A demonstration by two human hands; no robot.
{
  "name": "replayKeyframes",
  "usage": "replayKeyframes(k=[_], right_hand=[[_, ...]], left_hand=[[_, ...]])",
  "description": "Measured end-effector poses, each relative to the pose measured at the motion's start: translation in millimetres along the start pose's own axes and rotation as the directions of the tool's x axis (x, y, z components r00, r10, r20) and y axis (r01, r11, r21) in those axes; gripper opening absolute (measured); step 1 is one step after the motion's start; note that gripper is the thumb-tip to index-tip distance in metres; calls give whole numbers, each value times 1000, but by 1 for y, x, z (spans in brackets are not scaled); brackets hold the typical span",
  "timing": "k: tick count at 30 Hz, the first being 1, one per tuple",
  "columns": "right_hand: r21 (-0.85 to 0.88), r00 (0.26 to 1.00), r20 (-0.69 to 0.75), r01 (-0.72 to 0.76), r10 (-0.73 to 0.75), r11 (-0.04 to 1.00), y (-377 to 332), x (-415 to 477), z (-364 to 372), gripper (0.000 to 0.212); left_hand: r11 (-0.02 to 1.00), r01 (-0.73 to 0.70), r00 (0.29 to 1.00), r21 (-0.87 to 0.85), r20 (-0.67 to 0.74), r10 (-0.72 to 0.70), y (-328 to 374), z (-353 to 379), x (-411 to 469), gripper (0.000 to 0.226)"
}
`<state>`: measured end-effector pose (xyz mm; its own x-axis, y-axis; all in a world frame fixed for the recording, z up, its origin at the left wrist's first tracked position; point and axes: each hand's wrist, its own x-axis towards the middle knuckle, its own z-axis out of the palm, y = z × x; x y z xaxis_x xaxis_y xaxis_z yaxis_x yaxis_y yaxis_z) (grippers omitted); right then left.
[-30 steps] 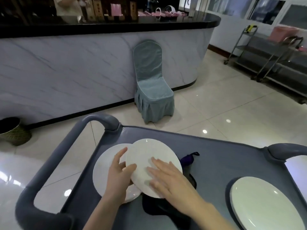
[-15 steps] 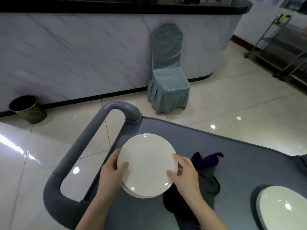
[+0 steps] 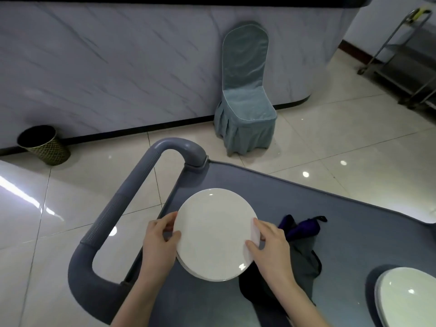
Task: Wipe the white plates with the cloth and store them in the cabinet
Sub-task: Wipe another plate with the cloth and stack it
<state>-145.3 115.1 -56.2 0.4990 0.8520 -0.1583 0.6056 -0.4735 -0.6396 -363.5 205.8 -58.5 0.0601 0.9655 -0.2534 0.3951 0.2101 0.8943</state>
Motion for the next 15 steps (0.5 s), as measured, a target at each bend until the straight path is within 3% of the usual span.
replayKeyframes(k=[6, 10, 15], right_hand=[[-5, 997, -5, 75, -75, 997, 6, 0, -3, 44], [-36, 989, 35, 146, -145, 989, 16, -4, -5, 54], [-104, 968, 9, 249, -249, 963, 38, -14, -23, 49]], left_hand=[[996, 12, 998, 94, -62, -6, 0, 4, -2, 40], [988, -12, 993, 157, -115, 30, 2, 8, -7, 43], [945, -241, 947, 219, -161, 279, 15, 26, -25, 35]])
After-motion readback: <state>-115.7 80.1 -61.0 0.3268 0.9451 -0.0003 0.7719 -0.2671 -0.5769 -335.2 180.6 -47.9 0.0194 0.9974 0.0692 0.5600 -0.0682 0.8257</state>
